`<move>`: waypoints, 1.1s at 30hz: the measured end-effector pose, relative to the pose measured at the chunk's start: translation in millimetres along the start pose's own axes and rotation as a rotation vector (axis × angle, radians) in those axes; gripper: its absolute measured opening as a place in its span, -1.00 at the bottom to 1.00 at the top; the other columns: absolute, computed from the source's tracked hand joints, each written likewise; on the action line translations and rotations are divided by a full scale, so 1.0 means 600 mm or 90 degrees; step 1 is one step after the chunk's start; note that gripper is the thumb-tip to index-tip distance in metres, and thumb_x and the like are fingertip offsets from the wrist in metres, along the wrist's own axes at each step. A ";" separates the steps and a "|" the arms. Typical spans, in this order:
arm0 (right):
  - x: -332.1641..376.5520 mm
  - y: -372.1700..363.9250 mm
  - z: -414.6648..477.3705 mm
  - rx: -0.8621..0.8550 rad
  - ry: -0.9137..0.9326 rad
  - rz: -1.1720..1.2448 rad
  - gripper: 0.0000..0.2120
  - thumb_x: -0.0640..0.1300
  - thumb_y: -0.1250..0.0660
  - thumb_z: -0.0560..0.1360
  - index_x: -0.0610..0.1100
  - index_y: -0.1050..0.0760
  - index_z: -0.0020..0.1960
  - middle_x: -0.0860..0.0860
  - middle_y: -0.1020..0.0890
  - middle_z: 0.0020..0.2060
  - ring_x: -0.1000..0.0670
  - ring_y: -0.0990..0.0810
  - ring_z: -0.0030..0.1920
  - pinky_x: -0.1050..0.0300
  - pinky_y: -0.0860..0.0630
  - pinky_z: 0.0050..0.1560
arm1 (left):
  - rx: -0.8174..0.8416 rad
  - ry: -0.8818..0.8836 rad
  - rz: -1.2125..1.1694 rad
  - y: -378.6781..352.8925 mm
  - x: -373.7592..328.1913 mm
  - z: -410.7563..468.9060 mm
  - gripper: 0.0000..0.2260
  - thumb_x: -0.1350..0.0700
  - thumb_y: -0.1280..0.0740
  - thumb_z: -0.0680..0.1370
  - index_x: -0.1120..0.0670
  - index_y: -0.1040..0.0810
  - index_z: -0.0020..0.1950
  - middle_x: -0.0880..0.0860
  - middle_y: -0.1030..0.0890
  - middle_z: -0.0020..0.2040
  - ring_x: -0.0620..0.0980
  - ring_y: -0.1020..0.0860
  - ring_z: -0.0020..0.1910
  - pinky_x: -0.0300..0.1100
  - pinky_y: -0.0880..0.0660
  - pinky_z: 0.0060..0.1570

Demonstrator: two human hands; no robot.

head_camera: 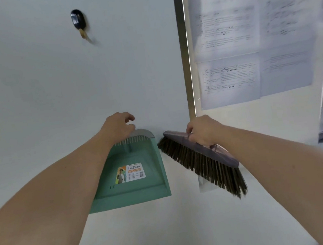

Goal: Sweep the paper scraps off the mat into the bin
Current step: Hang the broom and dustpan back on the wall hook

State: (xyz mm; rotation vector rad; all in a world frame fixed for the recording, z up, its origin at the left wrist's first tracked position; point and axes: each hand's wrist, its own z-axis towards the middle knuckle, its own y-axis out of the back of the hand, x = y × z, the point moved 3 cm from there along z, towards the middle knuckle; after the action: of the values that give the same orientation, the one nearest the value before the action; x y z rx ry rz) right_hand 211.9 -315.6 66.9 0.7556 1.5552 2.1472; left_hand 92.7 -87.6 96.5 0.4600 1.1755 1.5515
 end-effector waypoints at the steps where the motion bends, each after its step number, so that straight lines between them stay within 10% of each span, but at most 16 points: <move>1: 0.002 0.016 -0.001 -0.013 0.004 -0.011 -0.70 -0.20 -0.23 0.58 -0.17 -0.51 0.29 -0.11 -0.53 0.15 0.07 -0.40 -0.30 0.36 -0.41 -0.41 | 0.011 -0.026 0.001 0.006 -0.013 -0.001 -0.64 0.08 -0.30 0.57 0.03 -0.47 0.37 0.07 -0.51 0.32 0.05 -0.46 0.29 -0.14 -0.34 0.23; 5: 0.011 0.074 -0.001 -0.065 0.017 -0.006 -0.74 -0.17 -0.30 0.55 -0.13 -0.56 0.23 -0.07 -0.58 0.17 -0.06 -0.53 0.10 0.18 -0.41 0.02 | 0.058 -0.102 -0.025 0.028 -0.062 -0.003 -0.59 0.04 -0.36 0.54 -0.05 -0.44 0.39 0.01 -0.47 0.34 0.01 -0.42 0.33 -0.15 -0.34 0.21; 24: 0.214 0.130 0.059 -0.098 0.261 0.078 -0.74 -0.10 -0.33 0.54 -0.03 -0.54 0.23 0.01 -0.63 0.11 0.06 -0.57 0.07 0.18 -0.48 0.11 | 0.050 -0.132 0.108 0.129 0.019 -0.021 -0.64 0.06 -0.32 0.58 0.00 -0.44 0.38 0.01 -0.51 0.18 -0.05 -0.43 0.06 -0.16 -0.31 0.09; 33: 0.216 0.086 0.148 -0.247 0.144 0.101 -0.51 -0.17 -0.24 0.60 -0.09 -0.24 0.50 -0.17 -0.36 0.37 -0.17 -0.40 0.31 0.03 -0.35 0.26 | -0.054 -0.033 0.102 0.158 0.129 -0.001 -0.62 0.05 -0.31 0.60 0.08 -0.43 0.40 0.12 -0.52 0.25 0.11 -0.47 0.19 -0.14 -0.31 0.14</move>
State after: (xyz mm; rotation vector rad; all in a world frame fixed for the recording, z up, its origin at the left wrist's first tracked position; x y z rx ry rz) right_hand 166.0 -189.4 163.4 0.5355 1.1478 2.6207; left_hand 17.1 -11.4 155.8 0.5452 1.0496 1.7093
